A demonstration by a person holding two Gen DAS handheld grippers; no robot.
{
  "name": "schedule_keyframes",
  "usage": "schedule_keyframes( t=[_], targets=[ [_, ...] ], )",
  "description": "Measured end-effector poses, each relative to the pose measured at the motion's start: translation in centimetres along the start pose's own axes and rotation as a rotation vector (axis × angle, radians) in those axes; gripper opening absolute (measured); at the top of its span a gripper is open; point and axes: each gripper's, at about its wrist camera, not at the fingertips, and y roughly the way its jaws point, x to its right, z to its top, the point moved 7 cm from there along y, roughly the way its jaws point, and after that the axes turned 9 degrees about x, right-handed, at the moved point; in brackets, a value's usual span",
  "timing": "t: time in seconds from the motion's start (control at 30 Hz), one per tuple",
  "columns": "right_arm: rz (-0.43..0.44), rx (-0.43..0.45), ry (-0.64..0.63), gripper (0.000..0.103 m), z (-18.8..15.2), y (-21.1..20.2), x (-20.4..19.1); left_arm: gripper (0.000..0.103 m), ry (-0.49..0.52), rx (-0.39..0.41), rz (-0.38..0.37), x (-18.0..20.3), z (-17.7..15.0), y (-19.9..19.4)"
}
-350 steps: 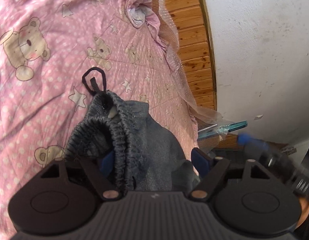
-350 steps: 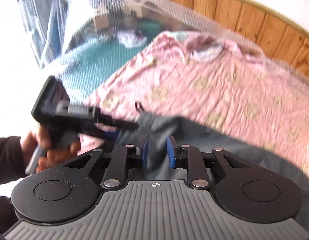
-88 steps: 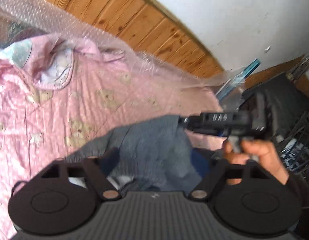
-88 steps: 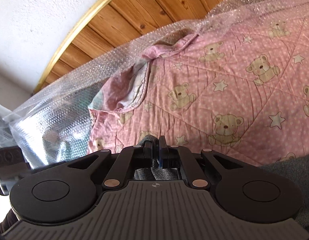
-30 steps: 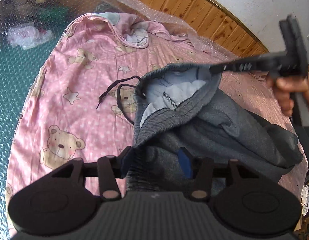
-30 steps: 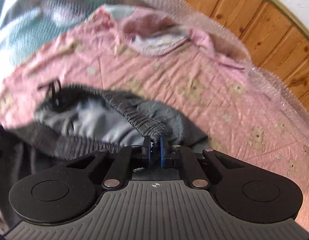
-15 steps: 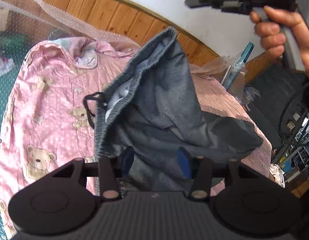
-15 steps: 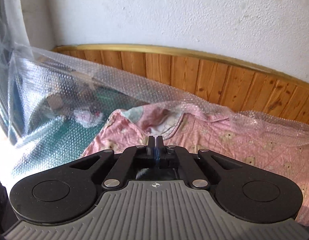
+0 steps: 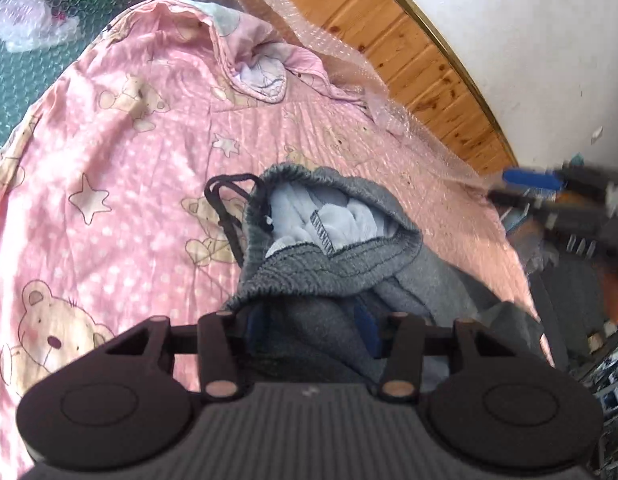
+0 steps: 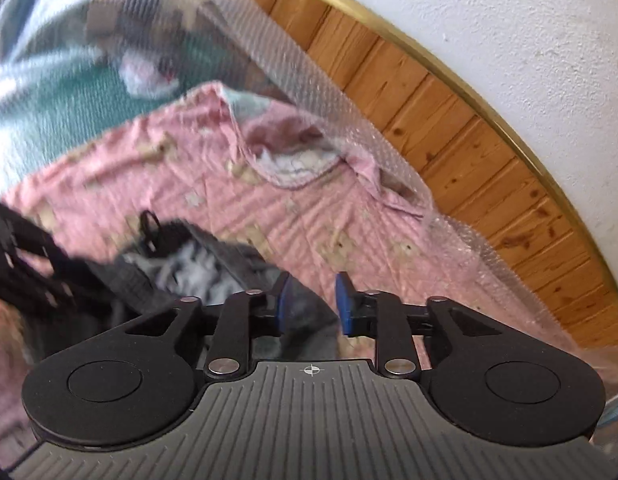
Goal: Fold clothes
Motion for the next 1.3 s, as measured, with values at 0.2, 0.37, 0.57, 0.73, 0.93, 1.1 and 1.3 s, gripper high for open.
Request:
schedule_keyframes(
  t=[0.2,0.37,0.57,0.73,0.93,1.1,1.3],
  targets=[
    [0.07,-0.131,0.034,0.048,-7.7,2.0,1.6,0.061,-0.306,0.043,-0.02,-1.8,1.3,-0.1],
    [0.094,-0.183,0.148,0.05,-11.8,2.6,3.4,0.072,-0.345,0.007,-0.177,4.4,0.5,0.2],
    [0.053,-0.208,0.342,0.055,-16.5,2.0,5.2,0.1,-0.169,0.043,-0.003,11.3,1.2,6.8],
    [0.05,-0.231,0.5,0.056,-21.0,0.2,6.2,0.095,0.011,0.022,0.175,13.5,-0.2,13.1],
    [0.056,-0.223,0.659,0.053,-26.0,-2.4,8.2,0.005,0.015,0.066,0.21,12.5,2.7,13.1],
    [0.05,-0.199,0.732,0.054,-31.2,-6.2,11.5,0.005,-0.046,0.205,0.008,11.5,7.6,-1.2],
    [0.018,-0.279,1.078,0.054,-42.4,-9.6,15.6,0.006,-0.17,0.117,-0.03,6.5,4.8,-9.8]
  ],
)
